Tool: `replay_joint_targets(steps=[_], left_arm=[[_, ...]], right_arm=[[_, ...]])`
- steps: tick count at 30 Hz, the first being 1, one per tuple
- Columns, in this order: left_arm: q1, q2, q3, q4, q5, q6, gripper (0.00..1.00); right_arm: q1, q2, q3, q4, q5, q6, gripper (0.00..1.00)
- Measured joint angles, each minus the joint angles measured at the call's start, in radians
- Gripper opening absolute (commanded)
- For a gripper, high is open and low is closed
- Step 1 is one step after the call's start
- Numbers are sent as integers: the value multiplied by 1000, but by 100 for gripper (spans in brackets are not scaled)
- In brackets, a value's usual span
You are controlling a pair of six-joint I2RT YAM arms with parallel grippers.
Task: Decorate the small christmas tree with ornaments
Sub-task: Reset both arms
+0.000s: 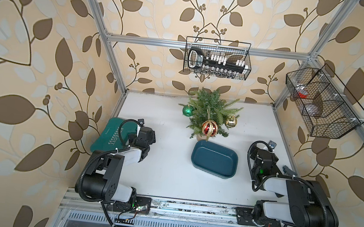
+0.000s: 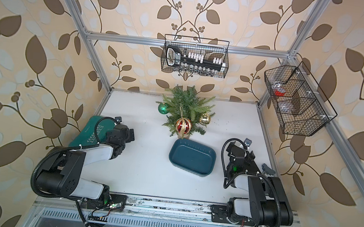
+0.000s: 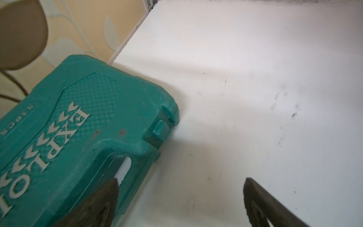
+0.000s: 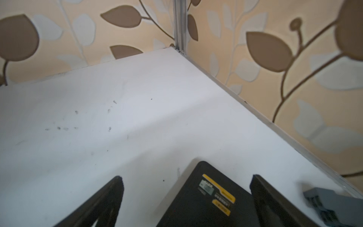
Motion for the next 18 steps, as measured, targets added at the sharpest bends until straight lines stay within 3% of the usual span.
replay_joint_targets(steps=[7,18], left_arm=[[54,79,-56,209,141,46,99],[58,79,-57,258,182,47,99]], right_arm=[[-27,126,10,197,-255,-85,100],[24,129,51,186,-265,-134,100]])
